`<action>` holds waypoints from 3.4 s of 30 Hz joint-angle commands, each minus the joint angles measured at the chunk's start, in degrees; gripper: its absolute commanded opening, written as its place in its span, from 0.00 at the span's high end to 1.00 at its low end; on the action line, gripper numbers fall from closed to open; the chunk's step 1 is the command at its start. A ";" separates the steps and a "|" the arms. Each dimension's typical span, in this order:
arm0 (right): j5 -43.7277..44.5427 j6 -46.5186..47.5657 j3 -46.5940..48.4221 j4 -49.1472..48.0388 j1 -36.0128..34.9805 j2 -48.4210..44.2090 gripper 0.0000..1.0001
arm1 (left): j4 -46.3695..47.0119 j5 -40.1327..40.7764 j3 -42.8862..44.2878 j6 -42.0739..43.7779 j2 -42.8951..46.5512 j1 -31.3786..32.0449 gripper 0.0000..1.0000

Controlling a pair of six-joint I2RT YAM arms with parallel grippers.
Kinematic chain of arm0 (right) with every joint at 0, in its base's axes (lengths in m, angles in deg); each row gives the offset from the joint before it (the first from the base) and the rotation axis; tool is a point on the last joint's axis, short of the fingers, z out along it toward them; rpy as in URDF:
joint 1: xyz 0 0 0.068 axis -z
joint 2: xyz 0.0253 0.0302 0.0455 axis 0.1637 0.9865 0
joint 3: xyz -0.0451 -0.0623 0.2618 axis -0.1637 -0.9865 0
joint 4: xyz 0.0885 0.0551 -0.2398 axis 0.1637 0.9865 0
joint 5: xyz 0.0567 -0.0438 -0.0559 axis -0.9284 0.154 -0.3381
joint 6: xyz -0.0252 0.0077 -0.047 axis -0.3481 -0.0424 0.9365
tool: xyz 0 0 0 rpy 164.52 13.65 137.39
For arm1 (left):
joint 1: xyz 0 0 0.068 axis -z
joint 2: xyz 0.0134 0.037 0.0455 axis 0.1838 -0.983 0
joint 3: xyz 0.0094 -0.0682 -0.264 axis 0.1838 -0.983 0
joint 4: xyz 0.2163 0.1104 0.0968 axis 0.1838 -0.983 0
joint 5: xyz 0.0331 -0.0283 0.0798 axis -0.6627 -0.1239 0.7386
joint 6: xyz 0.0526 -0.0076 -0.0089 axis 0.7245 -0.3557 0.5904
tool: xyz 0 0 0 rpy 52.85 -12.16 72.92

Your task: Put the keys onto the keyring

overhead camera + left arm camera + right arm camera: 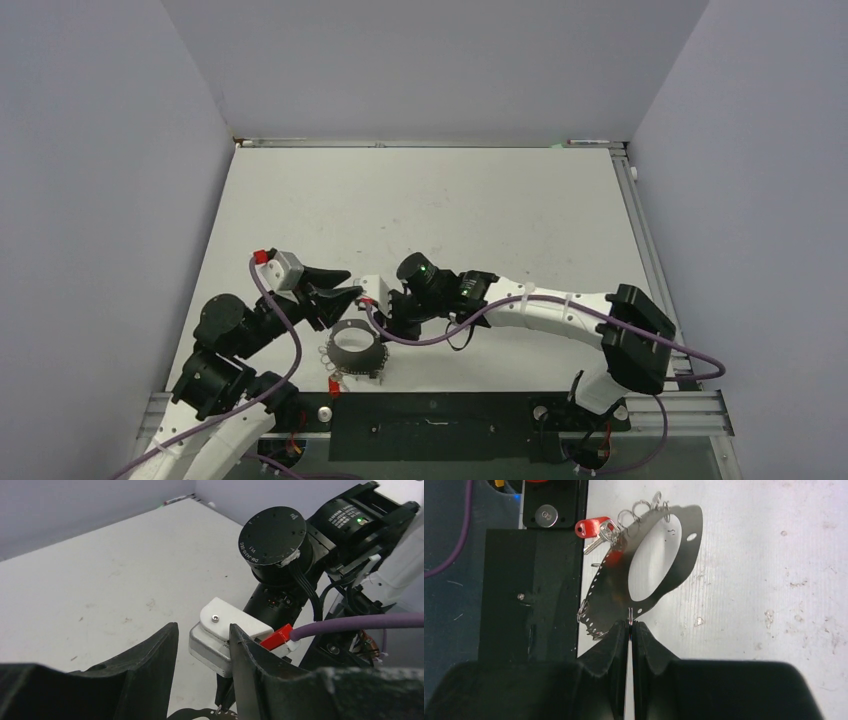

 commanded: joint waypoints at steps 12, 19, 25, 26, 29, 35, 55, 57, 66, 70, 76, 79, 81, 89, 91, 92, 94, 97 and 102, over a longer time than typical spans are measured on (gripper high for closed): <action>9.95 2.36 4.15 8.12 -3.84 -17.09 0.95 | 11.59 -17.44 -3.18 -3.01 2.23 -0.27 0.33; 11.36 1.57 3.17 7.68 -4.85 -18.22 0.95 | 18.55 -15.89 -4.94 -4.78 4.42 -0.27 0.27; 12.79 2.75 6.11 10.93 -4.85 -20.10 0.95 | 24.17 -23.98 -7.61 -5.08 7.28 -0.27 0.26; 13.15 2.93 6.57 11.37 -4.85 -20.54 0.95 | 26.06 -25.11 -8.26 -5.95 8.49 -0.27 0.25; 14.01 3.09 7.94 12.95 -4.85 -21.37 0.95 | 29.89 -25.97 -10.50 -6.60 11.83 -0.27 0.25; 13.80 3.11 11.30 16.44 -4.98 -21.64 0.95 | 34.15 -24.54 -15.62 -4.48 17.32 -0.27 0.24; 18.48 4.66 21.71 25.85 -13.05 -17.52 0.95 | 24.29 -26.89 -10.85 4.28 2.64 7.95 0.63; 18.57 4.75 21.96 25.79 -13.24 -17.06 0.95 | 24.14 -26.70 -10.85 4.38 2.48 8.27 0.67; 19.01 5.20 23.40 26.04 -13.97 -16.20 0.95 | 21.35 -24.75 -10.42 6.93 2.25 10.19 0.88; 19.23 5.22 24.02 25.99 -14.17 -15.77 0.95 | 20.91 -24.25 -10.45 7.11 2.16 10.53 0.87; 19.03 5.27 24.52 25.46 -14.81 -14.79 0.95 | 21.01 -23.92 -10.41 6.98 1.59 10.54 0.90; 18.70 5.44 25.04 25.42 -15.16 -14.38 0.95 | 20.98 -23.76 -10.33 6.81 1.75 10.54 1.00; 18.45 5.63 25.32 25.11 -15.30 -14.31 0.95 | 20.62 -23.58 -10.20 6.94 2.07 10.54 1.00; 19.49 4.51 23.08 19.00 -15.44 -16.91 0.64 | 19.00 -20.98 -9.92 7.33 5.36 8.90 1.00; 21.55 4.02 21.79 16.61 -15.45 -18.36 0.53 | 19.62 -20.10 -10.12 6.63 6.34 8.79 1.00; 23.46 3.69 20.79 14.95 -15.42 -19.27 0.46 | 19.97 -19.70 -10.33 6.15 6.82 8.79 1.00; 27.75 2.67 17.52 9.81 -15.33 -22.22 0.42 | 21.33 -18.97 -10.92 4.74 7.78 8.79 1.00; 28.52 1.70 12.57 3.47 -14.89 -27.38 0.42 | 23.71 -18.92 -11.73 2.36 9.31 8.73 1.00; 22.75 -2.16 4.11 -6.98 -13.70 -34.53 0.47 | 30.61 -17.64 -13.93 -3.41 12.42 8.74 1.00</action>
